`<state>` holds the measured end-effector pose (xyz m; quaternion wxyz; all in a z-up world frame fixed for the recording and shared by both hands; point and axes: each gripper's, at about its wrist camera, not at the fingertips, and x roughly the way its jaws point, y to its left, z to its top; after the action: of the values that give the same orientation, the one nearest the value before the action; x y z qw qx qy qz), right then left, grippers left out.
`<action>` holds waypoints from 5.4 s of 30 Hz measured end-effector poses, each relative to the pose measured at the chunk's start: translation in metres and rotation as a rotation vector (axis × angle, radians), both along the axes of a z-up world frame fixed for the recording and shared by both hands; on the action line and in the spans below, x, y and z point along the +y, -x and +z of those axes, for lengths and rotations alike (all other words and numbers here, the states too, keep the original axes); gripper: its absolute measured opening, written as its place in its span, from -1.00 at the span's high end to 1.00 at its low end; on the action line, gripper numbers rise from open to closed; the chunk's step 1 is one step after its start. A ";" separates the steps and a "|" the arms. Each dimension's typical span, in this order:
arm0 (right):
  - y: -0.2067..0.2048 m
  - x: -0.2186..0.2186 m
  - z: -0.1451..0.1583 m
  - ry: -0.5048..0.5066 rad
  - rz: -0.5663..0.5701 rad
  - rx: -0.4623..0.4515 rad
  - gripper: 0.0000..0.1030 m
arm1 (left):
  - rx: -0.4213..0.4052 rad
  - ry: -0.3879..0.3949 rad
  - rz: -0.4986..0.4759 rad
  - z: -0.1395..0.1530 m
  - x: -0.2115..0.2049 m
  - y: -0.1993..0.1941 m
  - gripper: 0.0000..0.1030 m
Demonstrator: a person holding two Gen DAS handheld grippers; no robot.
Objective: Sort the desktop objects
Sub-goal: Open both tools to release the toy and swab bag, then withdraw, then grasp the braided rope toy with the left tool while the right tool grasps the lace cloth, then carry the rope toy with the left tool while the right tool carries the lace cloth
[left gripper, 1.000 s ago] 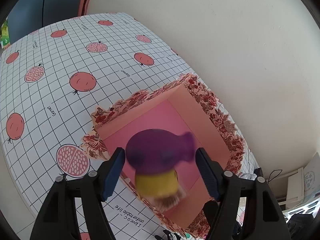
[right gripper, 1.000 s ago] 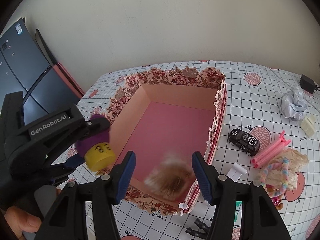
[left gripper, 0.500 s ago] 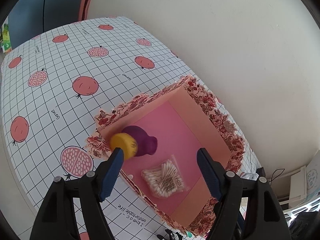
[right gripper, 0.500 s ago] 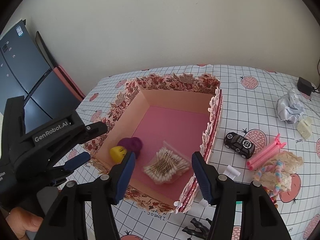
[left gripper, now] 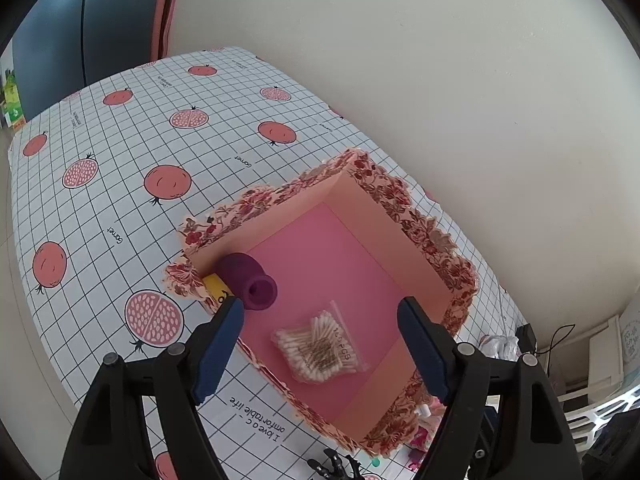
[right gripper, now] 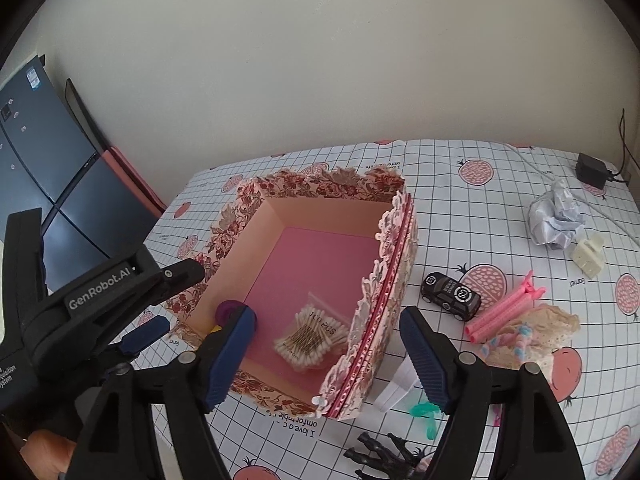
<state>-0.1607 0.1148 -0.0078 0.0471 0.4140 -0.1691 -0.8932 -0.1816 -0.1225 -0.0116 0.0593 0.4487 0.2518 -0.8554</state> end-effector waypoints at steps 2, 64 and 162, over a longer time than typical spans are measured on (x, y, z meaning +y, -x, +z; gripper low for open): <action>-0.003 0.007 0.004 0.002 -0.008 0.005 -0.69 | 0.006 0.013 -0.008 0.004 0.007 -0.002 -0.55; -0.049 0.222 -0.089 0.269 -0.367 -0.229 -1.00 | -0.160 0.152 -0.446 -0.076 0.248 -0.004 -0.16; -0.072 0.233 -0.018 0.284 -0.413 0.039 0.75 | -0.167 0.028 -0.526 -0.069 0.235 -0.008 0.88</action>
<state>-0.0884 0.3480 -0.0257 -0.0754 0.3425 -0.3728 -0.8591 -0.1741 0.1127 -0.0810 -0.1381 0.5669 0.1091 -0.8047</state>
